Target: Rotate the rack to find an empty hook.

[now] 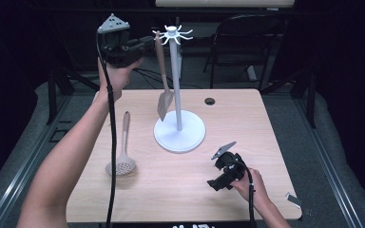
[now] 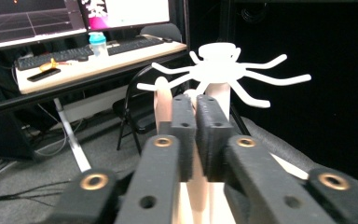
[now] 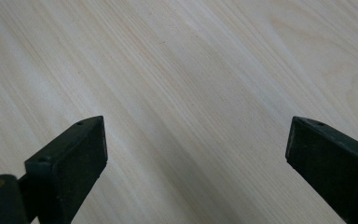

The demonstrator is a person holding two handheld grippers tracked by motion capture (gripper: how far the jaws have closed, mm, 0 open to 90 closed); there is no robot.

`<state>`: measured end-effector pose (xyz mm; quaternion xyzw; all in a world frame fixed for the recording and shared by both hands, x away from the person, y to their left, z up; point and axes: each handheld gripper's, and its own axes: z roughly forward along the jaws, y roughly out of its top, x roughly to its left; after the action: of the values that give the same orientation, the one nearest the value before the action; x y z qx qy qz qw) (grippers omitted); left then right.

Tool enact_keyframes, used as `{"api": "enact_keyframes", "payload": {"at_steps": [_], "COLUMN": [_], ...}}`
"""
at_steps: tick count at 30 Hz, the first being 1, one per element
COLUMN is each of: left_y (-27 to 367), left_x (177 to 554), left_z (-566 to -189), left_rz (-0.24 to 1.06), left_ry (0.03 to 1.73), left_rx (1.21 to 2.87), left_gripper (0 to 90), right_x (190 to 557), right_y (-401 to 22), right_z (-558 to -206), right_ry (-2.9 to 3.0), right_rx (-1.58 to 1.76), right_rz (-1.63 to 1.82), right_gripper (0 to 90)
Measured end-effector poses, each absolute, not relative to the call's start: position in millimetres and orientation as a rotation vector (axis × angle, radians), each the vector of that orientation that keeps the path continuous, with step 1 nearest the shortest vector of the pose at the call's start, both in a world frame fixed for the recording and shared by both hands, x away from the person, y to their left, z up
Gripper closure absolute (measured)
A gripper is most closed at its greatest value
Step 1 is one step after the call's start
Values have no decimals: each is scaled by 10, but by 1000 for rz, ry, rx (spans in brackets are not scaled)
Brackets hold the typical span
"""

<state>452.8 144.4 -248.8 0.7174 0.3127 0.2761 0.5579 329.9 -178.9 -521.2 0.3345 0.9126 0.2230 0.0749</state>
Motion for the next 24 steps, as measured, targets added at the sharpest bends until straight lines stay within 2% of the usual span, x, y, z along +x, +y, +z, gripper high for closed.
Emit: {"api": "enact_keyframes", "payload": {"at_steps": [3, 8, 13, 24], "left_y": [1504, 1583, 1658, 1814], "left_x": [4494, 4428, 4368, 4250], "left_z": [-2498, -2571, -2673, -3068], "left_rz": [649, 653, 610, 571], "left_ry": [755, 779, 806, 883], "left_rx": [1686, 1704, 1727, 1784], "left_gripper": [763, 571, 415, 176], "right_x": [3296, 3287, 3291, 3305], "right_y": [-1784, -1769, -1772, -1770], "right_z": [-5209, -5227, -5211, -5232], "right_ry": [2740, 2729, 2740, 2751], "right_rx": [1010, 1033, 1029, 1019], "right_rz": [663, 689, 678, 640], "right_gripper": [51, 51, 50, 49]}}
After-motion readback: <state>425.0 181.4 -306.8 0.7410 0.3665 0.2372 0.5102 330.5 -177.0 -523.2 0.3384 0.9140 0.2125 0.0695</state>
